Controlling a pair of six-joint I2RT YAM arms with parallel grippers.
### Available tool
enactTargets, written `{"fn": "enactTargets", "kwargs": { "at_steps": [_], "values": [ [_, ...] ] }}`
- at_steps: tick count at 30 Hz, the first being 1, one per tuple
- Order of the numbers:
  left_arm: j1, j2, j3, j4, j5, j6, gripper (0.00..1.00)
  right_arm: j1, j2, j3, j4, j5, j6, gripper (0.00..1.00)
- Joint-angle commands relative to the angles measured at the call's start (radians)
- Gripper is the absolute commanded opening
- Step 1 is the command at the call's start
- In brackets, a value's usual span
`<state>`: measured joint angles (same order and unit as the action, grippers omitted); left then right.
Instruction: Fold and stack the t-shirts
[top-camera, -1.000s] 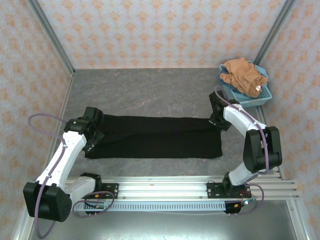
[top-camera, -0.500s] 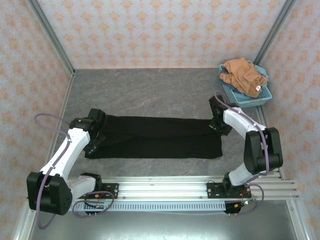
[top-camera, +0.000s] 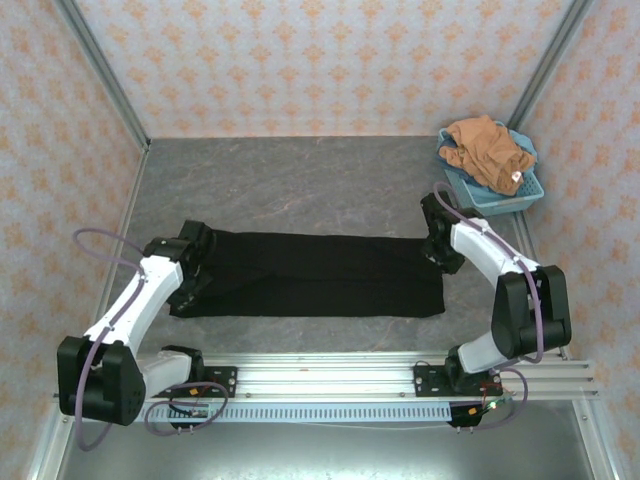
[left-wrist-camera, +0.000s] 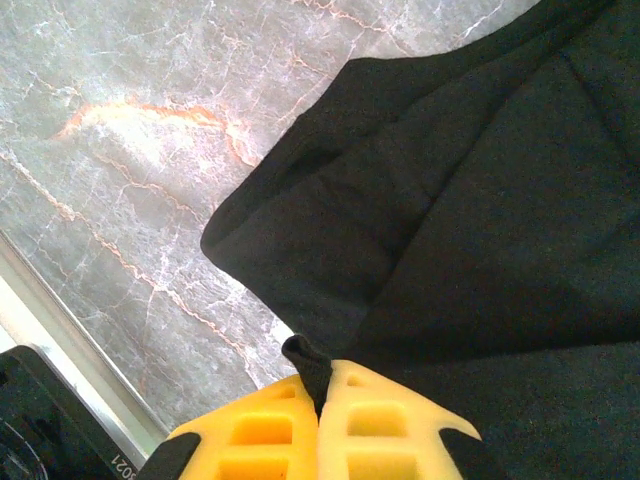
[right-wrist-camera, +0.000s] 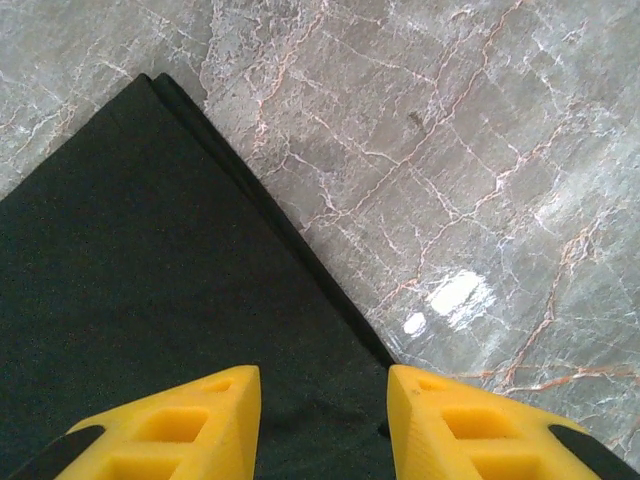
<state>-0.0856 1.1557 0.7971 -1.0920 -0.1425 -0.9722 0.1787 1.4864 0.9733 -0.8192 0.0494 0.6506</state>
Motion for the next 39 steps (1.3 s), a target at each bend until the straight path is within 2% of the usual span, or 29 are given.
{"fn": "enactTargets", "kwargs": {
  "at_steps": [1,16,28,30,33,37,39],
  "values": [
    [-0.008,0.015,-0.006,0.007,-0.039,-0.021,0.00,0.007,-0.008,0.002,-0.012,-0.005,0.009,0.38],
    [-0.008,0.189,0.043,0.026,-0.142,-0.002,0.00,0.021,0.017,0.022,-0.002,-0.021,-0.009,0.37],
    [-0.004,0.439,0.147,0.029,-0.191,-0.023,0.00,0.026,0.031,0.022,0.004,-0.022,-0.011,0.37],
    [0.010,0.478,0.165,0.017,-0.196,-0.032,0.10,0.027,0.029,0.025,0.002,-0.020,-0.012,0.37],
    [0.037,0.497,0.179,0.018,-0.196,-0.038,0.44,0.027,0.027,0.028,-0.003,-0.017,-0.016,0.37],
    [0.055,0.467,0.225,-0.021,-0.222,-0.038,0.61,0.030,0.020,0.038,-0.005,-0.018,-0.036,0.37],
    [0.054,0.432,0.261,-0.052,-0.235,-0.032,0.65,0.031,0.020,0.044,0.003,-0.031,-0.051,0.37]
  ]
}}
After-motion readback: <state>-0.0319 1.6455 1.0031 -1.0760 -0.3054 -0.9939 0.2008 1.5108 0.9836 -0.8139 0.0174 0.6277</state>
